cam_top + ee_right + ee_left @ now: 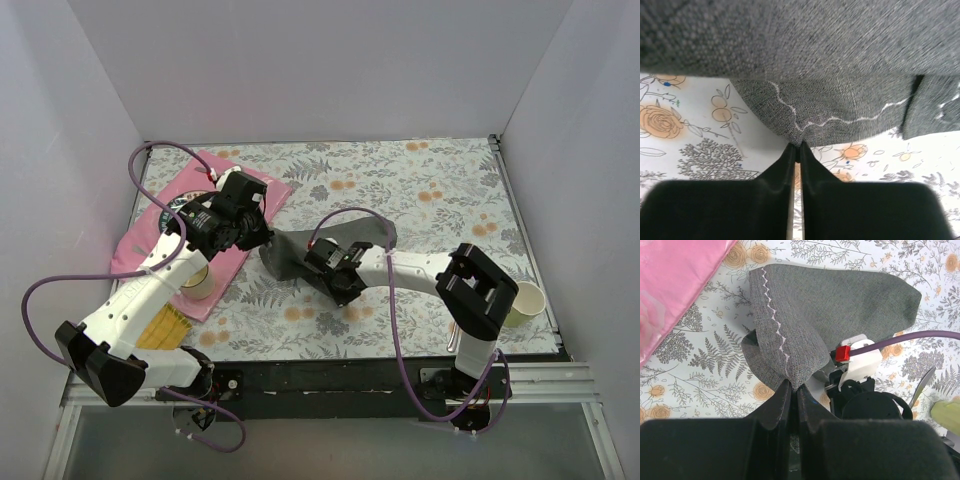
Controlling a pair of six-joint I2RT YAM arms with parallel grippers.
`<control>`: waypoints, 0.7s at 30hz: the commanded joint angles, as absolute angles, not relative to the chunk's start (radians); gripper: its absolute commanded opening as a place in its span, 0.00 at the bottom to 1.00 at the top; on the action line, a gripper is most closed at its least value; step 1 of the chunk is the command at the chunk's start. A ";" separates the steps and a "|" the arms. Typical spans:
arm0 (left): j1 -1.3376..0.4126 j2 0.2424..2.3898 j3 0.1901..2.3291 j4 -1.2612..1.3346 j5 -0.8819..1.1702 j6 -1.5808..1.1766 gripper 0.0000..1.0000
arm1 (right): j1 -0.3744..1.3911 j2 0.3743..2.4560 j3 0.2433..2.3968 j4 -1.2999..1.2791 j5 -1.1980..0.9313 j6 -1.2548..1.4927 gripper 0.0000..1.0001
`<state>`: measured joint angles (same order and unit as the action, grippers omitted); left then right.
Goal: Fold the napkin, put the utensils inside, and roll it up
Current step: Flatten the napkin out
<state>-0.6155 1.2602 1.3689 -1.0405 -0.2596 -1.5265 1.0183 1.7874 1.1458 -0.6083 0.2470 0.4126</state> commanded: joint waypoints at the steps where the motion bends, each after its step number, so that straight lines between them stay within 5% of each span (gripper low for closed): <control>1: -0.604 1.250 1.361 -1.011 -0.267 -1.525 0.00 | 0.977 1.752 1.138 -0.612 0.322 0.377 0.01; 7: -0.569 1.324 1.374 -0.908 -0.204 -1.528 0.00 | 0.839 1.614 1.244 -0.730 0.416 0.325 0.01; 12: -0.445 1.516 1.486 -0.773 -0.023 -1.615 0.00 | 0.585 1.520 1.551 -0.831 0.468 0.218 0.01; 16: -0.356 1.713 1.821 -0.701 0.139 -1.652 0.00 | 0.460 1.580 1.977 -0.949 0.489 0.163 0.01; 21: -0.339 1.931 2.336 -0.735 0.218 -1.582 0.00 | 0.456 1.459 2.091 -0.904 0.497 0.150 0.01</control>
<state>-0.3470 1.8977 2.0068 -0.7879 0.0902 -1.6199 0.4324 1.5784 2.0525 -0.8555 0.4736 0.1902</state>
